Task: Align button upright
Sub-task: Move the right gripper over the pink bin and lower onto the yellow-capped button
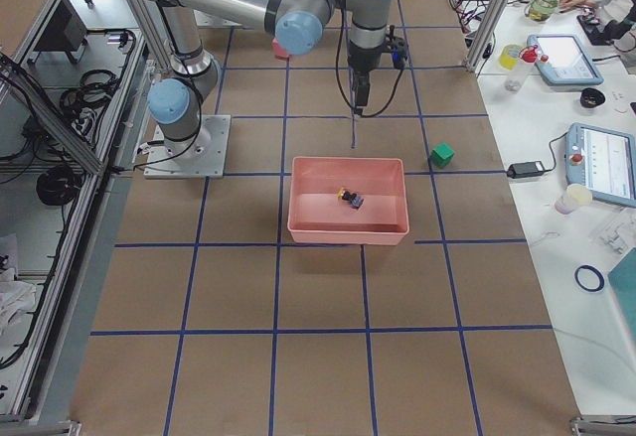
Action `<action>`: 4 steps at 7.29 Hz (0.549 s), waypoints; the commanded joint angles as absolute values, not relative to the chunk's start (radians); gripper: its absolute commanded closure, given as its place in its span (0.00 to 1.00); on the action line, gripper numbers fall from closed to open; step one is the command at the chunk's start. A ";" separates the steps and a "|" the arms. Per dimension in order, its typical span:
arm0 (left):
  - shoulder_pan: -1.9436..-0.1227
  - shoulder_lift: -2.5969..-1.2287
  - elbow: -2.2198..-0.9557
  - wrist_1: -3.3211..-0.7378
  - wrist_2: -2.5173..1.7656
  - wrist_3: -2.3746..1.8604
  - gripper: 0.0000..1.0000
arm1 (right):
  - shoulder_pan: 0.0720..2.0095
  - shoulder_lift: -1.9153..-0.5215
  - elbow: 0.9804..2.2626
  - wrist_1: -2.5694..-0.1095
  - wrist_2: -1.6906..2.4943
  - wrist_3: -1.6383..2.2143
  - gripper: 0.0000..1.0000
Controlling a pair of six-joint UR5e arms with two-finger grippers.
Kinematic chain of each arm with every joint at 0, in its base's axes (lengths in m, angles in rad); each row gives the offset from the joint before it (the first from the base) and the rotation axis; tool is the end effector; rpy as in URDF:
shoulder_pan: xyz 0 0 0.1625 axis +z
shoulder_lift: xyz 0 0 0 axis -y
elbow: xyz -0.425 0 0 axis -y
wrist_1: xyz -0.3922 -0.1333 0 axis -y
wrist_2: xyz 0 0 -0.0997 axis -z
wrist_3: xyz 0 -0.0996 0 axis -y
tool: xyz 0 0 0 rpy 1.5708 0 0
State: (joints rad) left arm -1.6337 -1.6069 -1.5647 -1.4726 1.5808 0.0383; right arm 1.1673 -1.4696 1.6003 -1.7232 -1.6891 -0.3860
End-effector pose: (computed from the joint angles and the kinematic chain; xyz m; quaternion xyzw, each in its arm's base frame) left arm -0.1643 -0.5043 0.4829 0.0504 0.9981 -0.0341 0.0046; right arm -0.0977 -0.5385 0.4375 -0.0094 -0.9981 -0.0127 0.0587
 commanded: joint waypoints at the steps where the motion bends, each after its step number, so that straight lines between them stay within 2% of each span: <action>1: -1.634 -1.606 -1.565 -1.473 1.582 0.038 0.00 | 1.033 -1.379 1.658 -1.901 -1.684 -0.518 0.00; 4: -1.634 -1.606 -1.569 -1.473 1.580 0.037 0.00 | 0.988 -1.332 1.761 -2.000 -1.637 -0.468 0.00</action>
State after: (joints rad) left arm -1.6337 -1.6066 -1.5671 -1.4727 1.5805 0.0380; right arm 1.0098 -1.3556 1.7216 -1.9612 -1.6452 -0.4970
